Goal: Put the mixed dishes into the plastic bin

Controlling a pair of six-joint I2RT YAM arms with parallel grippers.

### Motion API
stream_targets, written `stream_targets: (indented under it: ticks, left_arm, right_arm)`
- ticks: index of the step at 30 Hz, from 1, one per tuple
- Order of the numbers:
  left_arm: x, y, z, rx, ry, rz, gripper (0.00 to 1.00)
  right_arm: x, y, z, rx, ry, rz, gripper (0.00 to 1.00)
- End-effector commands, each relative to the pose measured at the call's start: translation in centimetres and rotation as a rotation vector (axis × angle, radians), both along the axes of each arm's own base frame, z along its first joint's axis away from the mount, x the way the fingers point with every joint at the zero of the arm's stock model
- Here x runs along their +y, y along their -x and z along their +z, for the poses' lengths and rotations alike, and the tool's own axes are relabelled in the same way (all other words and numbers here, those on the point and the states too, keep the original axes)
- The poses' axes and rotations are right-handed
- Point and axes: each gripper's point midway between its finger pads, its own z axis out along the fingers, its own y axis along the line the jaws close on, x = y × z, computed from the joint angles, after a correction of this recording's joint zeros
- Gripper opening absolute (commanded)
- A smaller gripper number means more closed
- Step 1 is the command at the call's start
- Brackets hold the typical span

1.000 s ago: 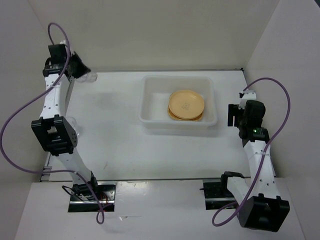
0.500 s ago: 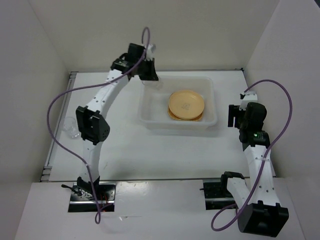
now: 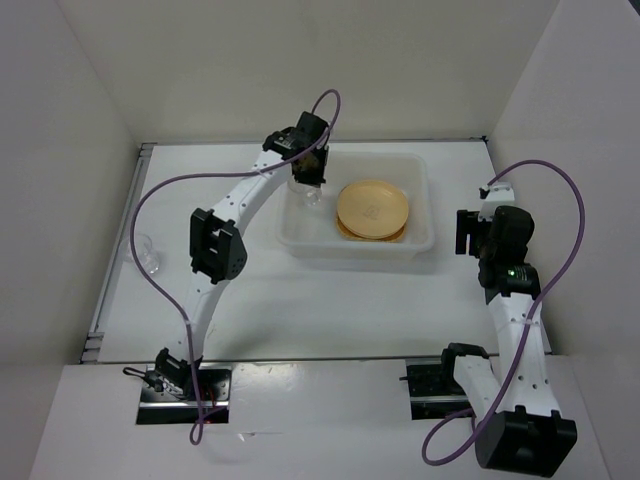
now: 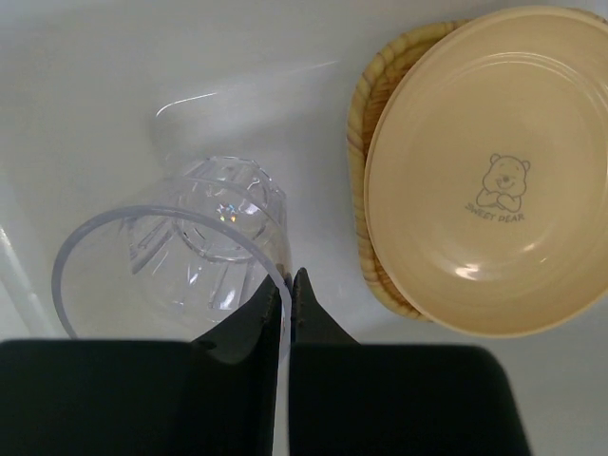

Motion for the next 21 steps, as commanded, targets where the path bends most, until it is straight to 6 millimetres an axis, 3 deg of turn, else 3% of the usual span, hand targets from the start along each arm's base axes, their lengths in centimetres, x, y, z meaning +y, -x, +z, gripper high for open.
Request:
stream_targets:
  ticks: [1,7,12,16,21]
  left_arm:
    - [-0.5,-1.1,0.6,-0.060,-0.024,0.014,0.00]
    - [-0.9,-1.3,-1.1,-0.032,-0.018,0.021,0.09]
    - [-1.1,-1.4,-0.7,-0.036,-0.007,0.016,0.11]
    - [-1.1,-1.6,-0.3,-0.049,-0.008,0.022,0.18]
    - [-1.1,-1.8,2.1,-0.092,0.017,0.035,0.48]
  right_arm:
    - [0.0,-0.5,1.4,-0.064,0.017,0.005,0.82]
    - [0.1,-0.4,1.7,-0.073,0.019,0.005,0.82]
    - [0.3,-0.5,1.7,-0.073,0.018,0.014,0.82]
    - [0.3,-0.5,1.7,-0.073,0.018,0.014,0.82]
    - [0.5,-0.5,1.7,-0.074,0.014,0.022,0.82]
